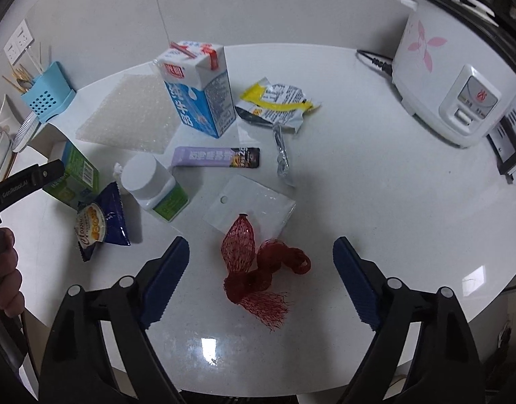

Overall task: Collect trash
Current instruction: 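Grasp the green-and-white paper box with the left gripper while the right grasps the red mesh bag, then carry the box and red mesh bag down over the green wastebasket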

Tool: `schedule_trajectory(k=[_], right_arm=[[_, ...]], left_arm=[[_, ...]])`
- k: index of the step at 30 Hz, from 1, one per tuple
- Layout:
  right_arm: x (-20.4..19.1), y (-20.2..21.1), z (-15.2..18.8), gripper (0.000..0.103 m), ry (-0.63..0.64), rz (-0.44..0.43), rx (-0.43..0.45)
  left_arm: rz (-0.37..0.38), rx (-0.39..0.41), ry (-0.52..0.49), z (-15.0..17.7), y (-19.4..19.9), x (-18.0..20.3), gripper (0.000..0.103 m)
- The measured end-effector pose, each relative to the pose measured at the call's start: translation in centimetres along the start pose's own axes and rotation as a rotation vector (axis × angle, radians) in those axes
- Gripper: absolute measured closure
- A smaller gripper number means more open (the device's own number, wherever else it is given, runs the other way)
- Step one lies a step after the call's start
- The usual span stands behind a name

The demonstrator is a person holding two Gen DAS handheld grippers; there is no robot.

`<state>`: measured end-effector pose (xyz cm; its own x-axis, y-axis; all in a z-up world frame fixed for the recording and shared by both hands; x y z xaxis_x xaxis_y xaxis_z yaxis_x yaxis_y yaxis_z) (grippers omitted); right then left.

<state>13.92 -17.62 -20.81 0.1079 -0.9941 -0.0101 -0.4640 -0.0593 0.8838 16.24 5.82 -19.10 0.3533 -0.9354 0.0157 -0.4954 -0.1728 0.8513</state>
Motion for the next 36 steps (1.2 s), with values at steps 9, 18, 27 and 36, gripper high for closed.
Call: schedule_trajectory(k=[9, 18, 27, 36], right_arm=[[-0.7, -2.4, 0.9, 0.039, 0.004, 0.006, -0.075], [-0.7, -3.2, 2.2, 0.060, 0.016, 0.020, -0.154], [-0.9, -2.7, 2.4, 0.082, 0.033, 0.029, -0.143], [-0.6, -0.6, 2.3, 0.084, 0.034, 0.013, -0.094]], left_arm=[[-0.023, -0.040, 0.003, -0.4, -2.3, 0.4, 0.014], [-0.021, -0.102, -0.006, 0.2, -3.0, 1.0, 0.044], [-0.019, -0.092, -0.022, 0.3, -2.0, 0.7, 0.056], [0.005, -0.044, -0.020, 0.6, 1.4, 0.2, 0.056]])
Point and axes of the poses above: each gripper's, at about its wrist camera, not at the fingertips, and y roughly against the way its jaws point, x to its right, z to its underside, the point moved 8 cm from there along -y, roughly the way its jaws point, and after that the axes turned 3 degrees about x, right-handed, at the moved point
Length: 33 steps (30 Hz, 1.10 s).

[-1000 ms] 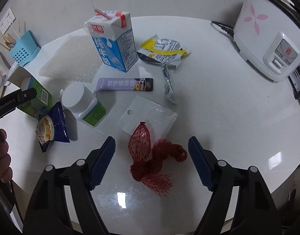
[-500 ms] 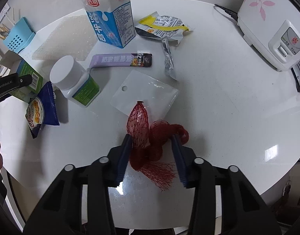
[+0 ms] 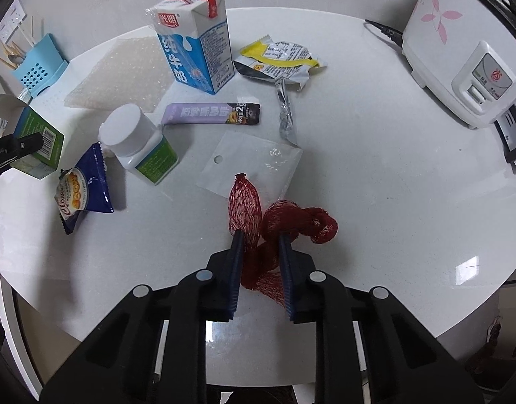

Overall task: Collect trash
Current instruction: 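Carry the box and red mesh bag down over the green wastebasket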

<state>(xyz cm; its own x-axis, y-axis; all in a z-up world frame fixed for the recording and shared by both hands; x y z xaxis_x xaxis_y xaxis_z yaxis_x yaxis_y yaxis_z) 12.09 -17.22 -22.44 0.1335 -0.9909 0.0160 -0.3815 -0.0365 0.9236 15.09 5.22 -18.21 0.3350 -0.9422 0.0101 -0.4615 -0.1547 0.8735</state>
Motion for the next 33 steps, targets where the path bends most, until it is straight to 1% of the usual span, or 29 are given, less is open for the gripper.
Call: schedule_trajectory(k=[2, 6, 9, 17, 20, 28, 33], right_arm=[[0.1, 0.5, 0.0, 0.084, 0.003, -0.004, 0.013], [-0.1, 1.9, 0.4, 0.085, 0.011, -0.026, 0.049], [-0.2, 3.1, 0.9, 0.085, 0.024, -0.039, 0.077], [-0.5, 6.5, 2.7, 0.085, 0.048, -0.069, 0.120], [-0.7, 7.7, 3.9, 0.085, 0.070, -0.079, 0.135], [-1.8, 10.6, 7.8, 0.085, 0.106, -0.149, 0.149], [-3.1, 11.9, 10.5, 0.085, 0.159, -0.205, 0.163]], left_arm=[[0.005, 0.013, 0.002, 0.4, 0.9, -0.1, 0.056], [0.048, 0.029, 0.003, 1.6, 3.0, 0.0, 0.056], [0.076, 0.040, 0.002, 3.0, 4.7, 0.2, 0.056], [0.131, 0.034, -0.014, 7.3, 8.7, 0.6, 0.056], [0.142, 0.025, -0.025, 9.1, 9.9, 0.5, 0.056], [0.181, -0.002, -0.059, 14.7, 12.5, 0.6, 0.056], [0.204, -0.025, -0.108, 18.3, 12.9, 0.8, 0.056]])
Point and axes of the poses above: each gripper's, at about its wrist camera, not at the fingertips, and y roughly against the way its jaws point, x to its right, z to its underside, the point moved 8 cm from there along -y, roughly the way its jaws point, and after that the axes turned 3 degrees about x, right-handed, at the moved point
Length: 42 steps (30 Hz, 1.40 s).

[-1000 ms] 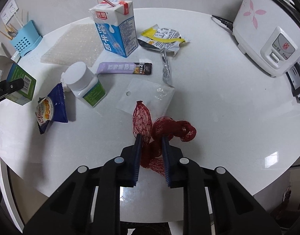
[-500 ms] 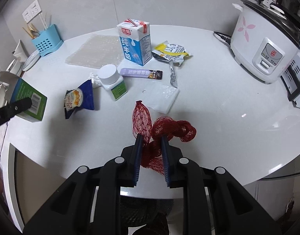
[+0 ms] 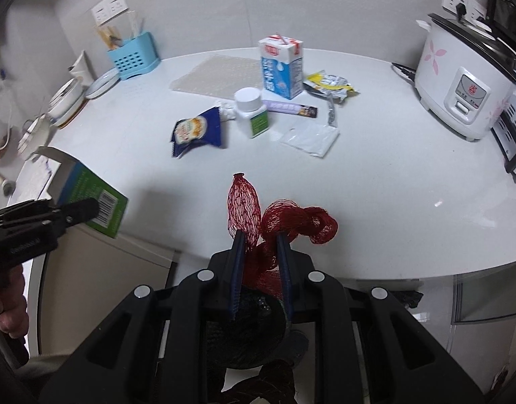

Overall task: Collect trash
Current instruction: 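Carry the box and red mesh bag down over the green wastebasket, then open the right gripper to drop the mesh bag while the left drops the box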

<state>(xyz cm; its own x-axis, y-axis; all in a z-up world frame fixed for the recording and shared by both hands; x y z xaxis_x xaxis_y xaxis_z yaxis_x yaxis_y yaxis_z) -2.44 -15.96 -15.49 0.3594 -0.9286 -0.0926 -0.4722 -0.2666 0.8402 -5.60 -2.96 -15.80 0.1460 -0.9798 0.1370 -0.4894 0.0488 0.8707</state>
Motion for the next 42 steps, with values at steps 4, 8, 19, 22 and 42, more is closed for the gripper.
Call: schedule_trajectory(k=[4, 8, 19, 22, 42], right_arm=[[-1.4, -0.3, 2.4, 0.085, 0.049, -0.038, -0.021], [-2.3, -1.5, 4.8, 0.085, 0.099, -0.048, -0.046], [-4.4, -6.5, 11.3, 0.084, 0.179, -0.082, -0.134], [-5.1, -8.3, 12.9, 0.084, 0.195, -0.086, -0.171], [-5.3, -15.3, 17.6, 0.043, 0.181, -0.113, -0.293]], left_arm=[[0.007, -0.034, -0.030, 2.9, -1.4, -0.1, 0.056], [0.008, -0.075, -0.026, 5.5, -3.0, -0.5, 0.057], [0.010, -0.147, -0.023, 11.2, -6.5, -2.0, 0.057], [0.013, -0.163, -0.016, 12.4, -7.6, -2.5, 0.057], [-0.008, -0.271, -0.014, 15.4, -12.0, -4.6, 0.057]])
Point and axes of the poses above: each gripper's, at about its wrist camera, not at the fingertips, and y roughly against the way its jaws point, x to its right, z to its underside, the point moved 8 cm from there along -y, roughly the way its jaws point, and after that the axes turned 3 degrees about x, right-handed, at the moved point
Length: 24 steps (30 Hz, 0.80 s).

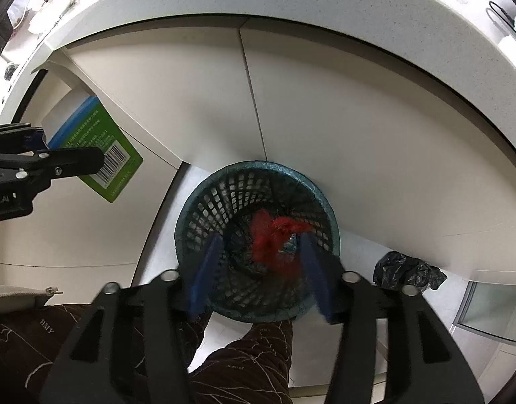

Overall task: Collect trash
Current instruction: 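Open the right gripper to drop the mesh bag while the left drops the box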

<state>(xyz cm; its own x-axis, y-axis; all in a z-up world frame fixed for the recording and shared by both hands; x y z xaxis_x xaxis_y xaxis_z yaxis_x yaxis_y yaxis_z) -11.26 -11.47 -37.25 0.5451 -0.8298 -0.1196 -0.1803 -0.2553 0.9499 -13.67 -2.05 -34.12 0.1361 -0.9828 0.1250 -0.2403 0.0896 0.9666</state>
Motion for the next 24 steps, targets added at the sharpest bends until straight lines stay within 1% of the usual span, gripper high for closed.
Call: schedule_trajectory(k=[1, 2, 9, 17, 24], right_arm=[[0.3, 0.0, 0.0, 0.039, -0.004, 0.005, 0.002], [0.2, 0.1, 0.1, 0.033, -0.010, 0.010, 0.007], [2.0, 1.5, 0.3, 0.019, -0.047, 0.016, 0.047], [5.0, 3.5, 0.8, 0.018, -0.088, 0.039, 0.070], [6.7, 4.5, 0.9, 0.018, -0.090, 0.055, 0.081]], left_arm=[[0.001, -0.001, 0.001, 0.0, -0.2, 0.0, 0.057], [0.002, -0.002, 0.002, -0.1, -0.3, 0.1, 0.057], [-0.003, -0.031, -0.002, 0.3, -1.7, 0.3, 0.057], [0.016, -0.061, -0.032, 0.7, -4.1, 1.8, 0.056], [0.023, -0.084, -0.037, 1.4, -5.3, 3.5, 0.056]])
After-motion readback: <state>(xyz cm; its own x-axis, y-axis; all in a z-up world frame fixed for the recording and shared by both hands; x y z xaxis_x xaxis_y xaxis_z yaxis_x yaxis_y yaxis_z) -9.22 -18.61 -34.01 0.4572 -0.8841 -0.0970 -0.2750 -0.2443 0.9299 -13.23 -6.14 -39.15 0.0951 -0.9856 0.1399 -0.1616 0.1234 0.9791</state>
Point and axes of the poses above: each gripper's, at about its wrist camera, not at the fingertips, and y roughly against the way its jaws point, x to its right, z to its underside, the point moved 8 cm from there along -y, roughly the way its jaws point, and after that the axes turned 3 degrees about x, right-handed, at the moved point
